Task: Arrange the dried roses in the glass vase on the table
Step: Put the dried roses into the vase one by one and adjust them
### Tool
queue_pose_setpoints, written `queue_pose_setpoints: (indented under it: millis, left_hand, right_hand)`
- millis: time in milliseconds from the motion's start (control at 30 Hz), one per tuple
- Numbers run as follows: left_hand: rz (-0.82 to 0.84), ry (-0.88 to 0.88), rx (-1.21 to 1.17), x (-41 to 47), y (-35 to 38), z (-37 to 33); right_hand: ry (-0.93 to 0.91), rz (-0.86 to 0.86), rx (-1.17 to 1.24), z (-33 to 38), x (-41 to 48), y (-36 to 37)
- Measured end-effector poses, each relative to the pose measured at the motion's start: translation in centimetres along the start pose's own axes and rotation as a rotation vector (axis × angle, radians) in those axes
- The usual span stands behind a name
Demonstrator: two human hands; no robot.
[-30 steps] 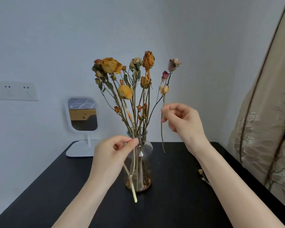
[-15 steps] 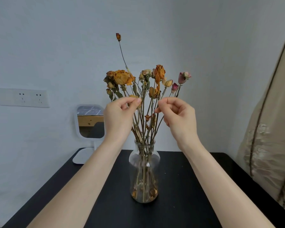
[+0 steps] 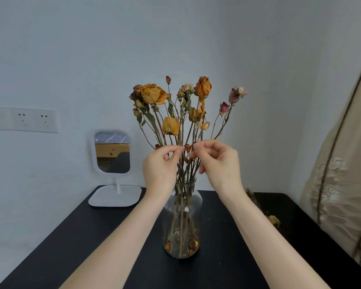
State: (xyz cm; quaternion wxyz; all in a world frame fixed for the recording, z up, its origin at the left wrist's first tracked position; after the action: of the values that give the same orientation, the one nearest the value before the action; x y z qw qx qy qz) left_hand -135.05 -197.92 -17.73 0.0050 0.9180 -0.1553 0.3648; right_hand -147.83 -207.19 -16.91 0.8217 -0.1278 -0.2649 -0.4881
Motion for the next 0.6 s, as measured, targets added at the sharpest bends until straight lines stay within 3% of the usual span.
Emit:
queue_pose_setpoints:
  millis: [267, 600]
  left_hand:
    - [0.015, 0.046, 0.077, 0.5, 0.6, -0.3]
    - [0.157, 0.087, 0.433, -0.5, 1.9, 1.2]
  right_hand:
    - [-0.033, -0.056, -0.129, -0.7, 0.2, 0.6]
    - [-0.045, -0.055, -0.515, -3.1, -0.3, 1.2]
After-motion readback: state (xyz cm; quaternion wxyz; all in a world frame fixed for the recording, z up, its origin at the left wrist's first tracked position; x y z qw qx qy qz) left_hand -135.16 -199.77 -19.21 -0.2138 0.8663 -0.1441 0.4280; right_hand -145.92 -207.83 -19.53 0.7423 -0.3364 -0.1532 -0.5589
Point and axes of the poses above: each hand's wrist, its own x-axis towards the middle knuckle, its own y-axis out of the palm, z = x × y, the point moved 9 cm from there along x, towards the middle knuckle, and after that the axes turned 4 degrees about x, right-handed, at the moved point
